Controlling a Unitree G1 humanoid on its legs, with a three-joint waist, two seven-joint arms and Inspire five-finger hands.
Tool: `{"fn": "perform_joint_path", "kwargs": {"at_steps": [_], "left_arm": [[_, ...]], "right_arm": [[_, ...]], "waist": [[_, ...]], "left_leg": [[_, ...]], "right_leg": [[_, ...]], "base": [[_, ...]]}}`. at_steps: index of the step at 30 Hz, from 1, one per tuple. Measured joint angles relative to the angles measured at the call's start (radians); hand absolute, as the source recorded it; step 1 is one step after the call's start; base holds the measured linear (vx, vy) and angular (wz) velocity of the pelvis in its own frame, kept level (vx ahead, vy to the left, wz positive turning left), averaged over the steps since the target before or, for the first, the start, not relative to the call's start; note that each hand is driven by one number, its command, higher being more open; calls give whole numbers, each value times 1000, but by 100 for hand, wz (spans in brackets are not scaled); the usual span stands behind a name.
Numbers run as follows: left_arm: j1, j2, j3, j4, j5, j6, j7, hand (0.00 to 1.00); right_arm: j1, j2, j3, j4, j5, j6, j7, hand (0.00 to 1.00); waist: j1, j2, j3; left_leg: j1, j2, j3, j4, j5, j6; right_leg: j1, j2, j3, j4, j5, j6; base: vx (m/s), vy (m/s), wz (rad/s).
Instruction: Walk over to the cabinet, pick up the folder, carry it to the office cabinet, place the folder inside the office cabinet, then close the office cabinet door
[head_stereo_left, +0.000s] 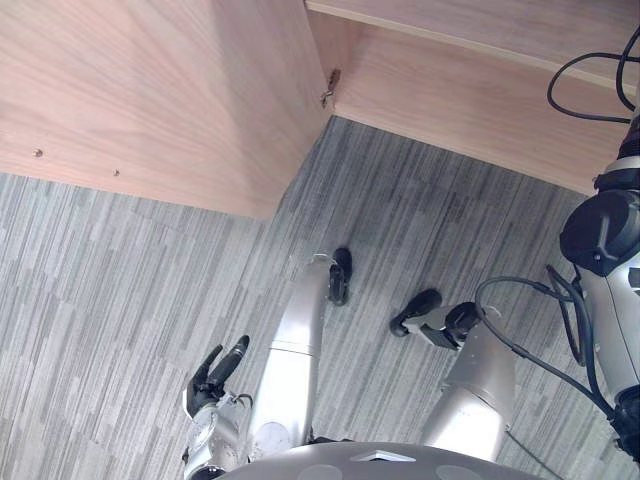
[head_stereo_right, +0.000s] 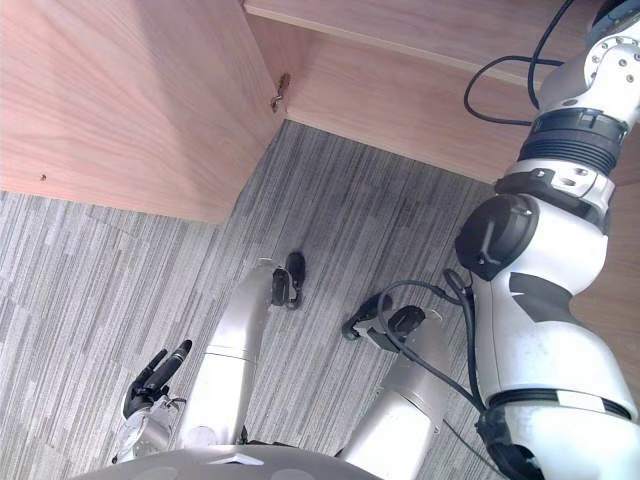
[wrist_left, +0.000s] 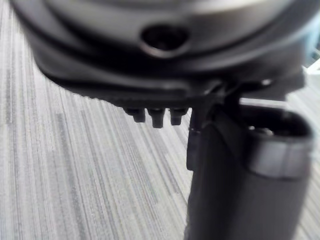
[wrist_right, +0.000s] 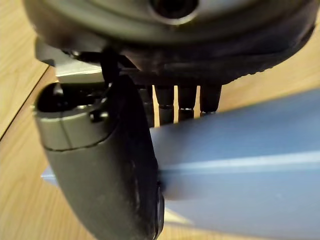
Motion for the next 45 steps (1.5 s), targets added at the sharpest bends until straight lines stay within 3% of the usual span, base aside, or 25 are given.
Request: {"fn": "perform_joint_path", "kwargs": {"at_steps": [10, 22, 33, 36, 37, 40, 41, 45], "left_arm": [[0, -2, 73, 63, -2, 1, -17, 100], [0, -3, 124, 65, -1, 0, -22, 100], [-1, -3, 191, 65, 5, 1, -40, 100], [1, -2, 197, 66, 7, 0, -51, 100], [1, -1, 197, 70, 9, 0, -64, 100], [1, 1, 197, 86, 10, 0, -86, 100], [1, 2, 197, 93, 10, 0, -98, 100], [5, 16, 196, 107, 49, 2, -133, 100]], "right_arm": [[41, -6, 143, 86, -42, 153, 156, 100], [113, -6, 102, 192, -31, 161, 171, 100], [143, -7, 128, 273, -26, 272, 158, 100], [146, -31, 192, 324, -193, 360, 189, 100], [146, -58, 243, 351, -341, 431, 221, 100], [148, -99, 335, 374, -590, 516, 297, 100], [149, -117, 378, 383, -774, 554, 334, 100], [172, -128, 439, 382, -1171, 587, 430, 100]], "waist": [[7, -7, -31], [17, -33, -71], [14, -45, -104], [5, -51, -119], [6, -57, -122], [1, -62, -125], [-1, -66, -127], [-4, -67, -128]], "left_leg": [[-17, 18, -3, 15, -2, -11], [-16, 17, -4, 10, -1, -14], [37, 8, -5, -40, 6, -26], [44, 9, -8, -52, 7, -26], [49, 11, -8, -58, 7, -26], [54, 12, -8, -59, 10, -21], [57, 12, -8, -63, 10, -21], [64, 13, -3, -77, 11, -18]], "right_leg": [[-17, 15, 1, 11, -7, -2], [-17, 15, 1, 10, -11, -3], [31, 19, -10, -32, -8, -5], [43, 26, -18, -49, -6, -2], [47, 31, -19, -60, -3, -2], [55, 32, -22, -65, -2, -3], [59, 33, -24, -70, -1, -2], [61, 36, -23, -84, 4, 3]], "base": [[-38, 47, -3], [-29, 61, 0], [-15, 59, 2], [4, 52, -1], [17, 56, -3], [21, 61, -2], [16, 64, 0], [1, 51, -2]]}}
